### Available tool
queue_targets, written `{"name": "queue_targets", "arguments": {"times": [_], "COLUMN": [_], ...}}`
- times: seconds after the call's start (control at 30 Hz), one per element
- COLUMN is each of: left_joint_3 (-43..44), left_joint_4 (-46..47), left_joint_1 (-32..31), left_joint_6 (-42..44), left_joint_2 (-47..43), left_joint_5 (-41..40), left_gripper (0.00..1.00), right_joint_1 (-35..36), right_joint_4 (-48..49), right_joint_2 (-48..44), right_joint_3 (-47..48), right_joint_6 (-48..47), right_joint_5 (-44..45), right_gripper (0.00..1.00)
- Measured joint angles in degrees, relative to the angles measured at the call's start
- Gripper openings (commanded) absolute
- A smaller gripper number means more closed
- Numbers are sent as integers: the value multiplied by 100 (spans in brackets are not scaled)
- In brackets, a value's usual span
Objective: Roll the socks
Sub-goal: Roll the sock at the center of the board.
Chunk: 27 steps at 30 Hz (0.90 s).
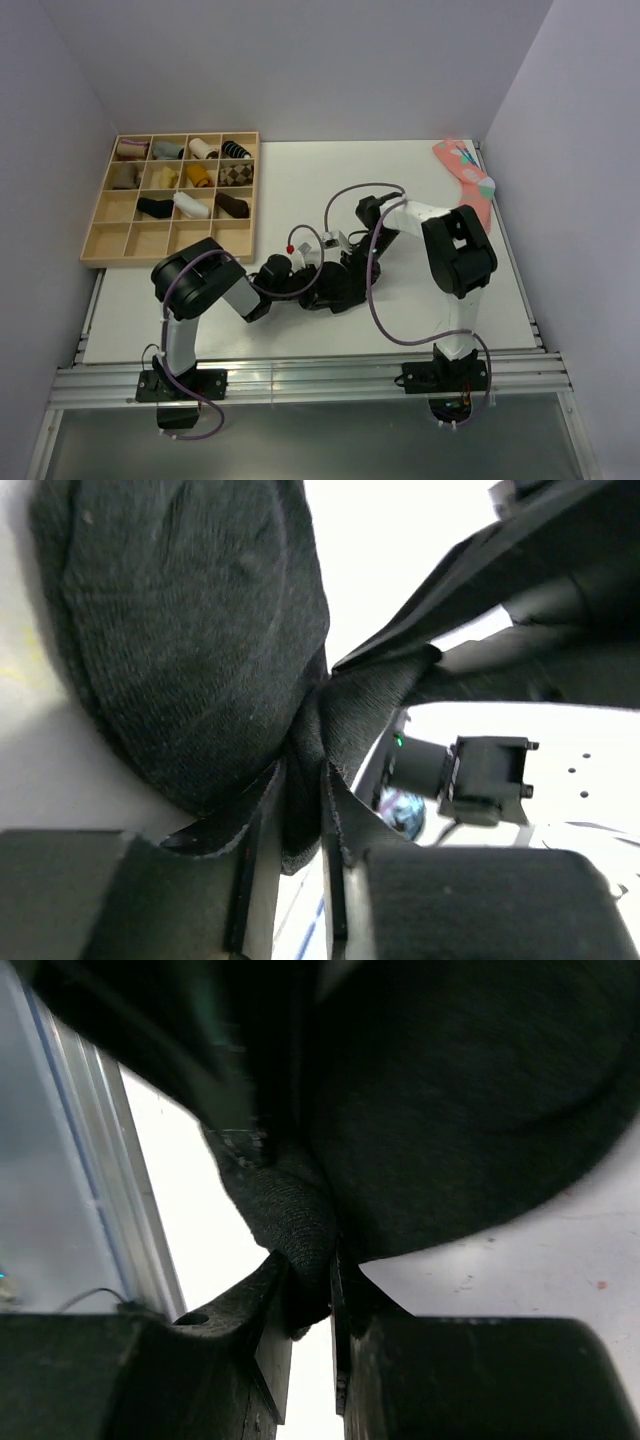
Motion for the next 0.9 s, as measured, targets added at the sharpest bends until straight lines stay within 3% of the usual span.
{"name": "queue_targets", "arguments": {"times": [0.43,0.7,0.9], "left_joint_3": [-625,-909,-420], "left_joint_4": [673,-166,-973], "left_joint_1": [-415,-1093,-1589], "left_joint_6": [975,2232,3355], "left_joint_2": [-417,-1482,-1790], "left_joint_5": [-1698,-3309,-4107], "left_gripper": [39,45,49], "right_joint_1": [-162,-164,-164], "right_joint_4": [-487,-761,-1038], "right_joint_2": [813,975,1196], "right_joint_3": [678,951,1167], "right_joint_6": [1182,1432,1517], "right_joint_5": [140,527,640], "right_gripper": [18,19,19]}}
